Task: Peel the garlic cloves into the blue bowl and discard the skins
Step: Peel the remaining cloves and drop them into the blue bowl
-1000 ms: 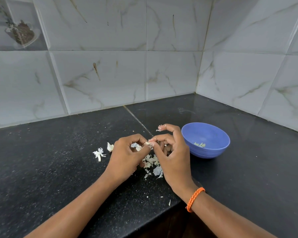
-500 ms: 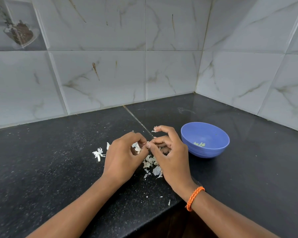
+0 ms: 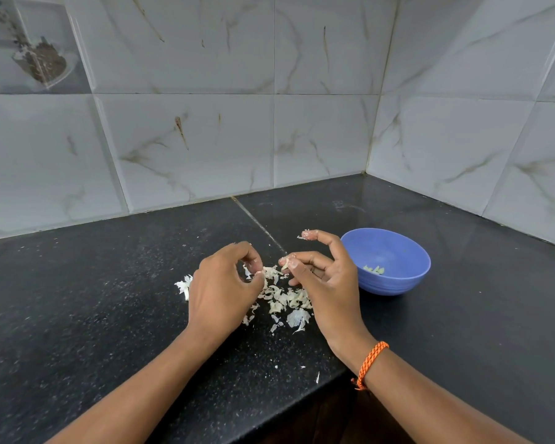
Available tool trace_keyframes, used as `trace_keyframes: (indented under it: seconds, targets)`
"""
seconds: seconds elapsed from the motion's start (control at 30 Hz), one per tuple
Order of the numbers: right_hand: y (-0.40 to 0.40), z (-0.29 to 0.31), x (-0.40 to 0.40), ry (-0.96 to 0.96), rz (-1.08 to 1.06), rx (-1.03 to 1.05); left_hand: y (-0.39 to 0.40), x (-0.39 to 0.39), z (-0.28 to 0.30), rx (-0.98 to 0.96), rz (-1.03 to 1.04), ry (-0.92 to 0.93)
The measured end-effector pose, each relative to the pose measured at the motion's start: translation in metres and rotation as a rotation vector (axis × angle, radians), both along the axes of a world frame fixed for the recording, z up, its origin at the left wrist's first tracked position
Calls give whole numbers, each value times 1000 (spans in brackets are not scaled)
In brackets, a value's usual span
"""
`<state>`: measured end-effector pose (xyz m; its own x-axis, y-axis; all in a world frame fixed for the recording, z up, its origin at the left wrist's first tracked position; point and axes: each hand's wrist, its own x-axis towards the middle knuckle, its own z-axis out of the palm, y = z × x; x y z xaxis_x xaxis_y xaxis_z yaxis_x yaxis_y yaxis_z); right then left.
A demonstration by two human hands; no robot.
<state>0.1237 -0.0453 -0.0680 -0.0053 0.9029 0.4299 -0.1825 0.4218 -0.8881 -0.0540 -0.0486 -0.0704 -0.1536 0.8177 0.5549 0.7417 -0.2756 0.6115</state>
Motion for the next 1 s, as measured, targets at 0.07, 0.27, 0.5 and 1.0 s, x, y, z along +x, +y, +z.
trace_keyframes:
  seconds: [0.07, 0.27, 0.5, 1.0]
  targets:
    - [0, -1, 0, -12, 9, -7, 1, -1, -1, -23, -15, -23]
    - [3, -3, 1, -46, -15, -26, -1, 1, 3, -76, -147, -223]
    - [2, -2, 2, -97, -67, -34, -1, 2, 1, -142, -170, -254]
    - [9, -11, 1, -226, -84, 44, -8, 8, 5, -120, -320, -347]
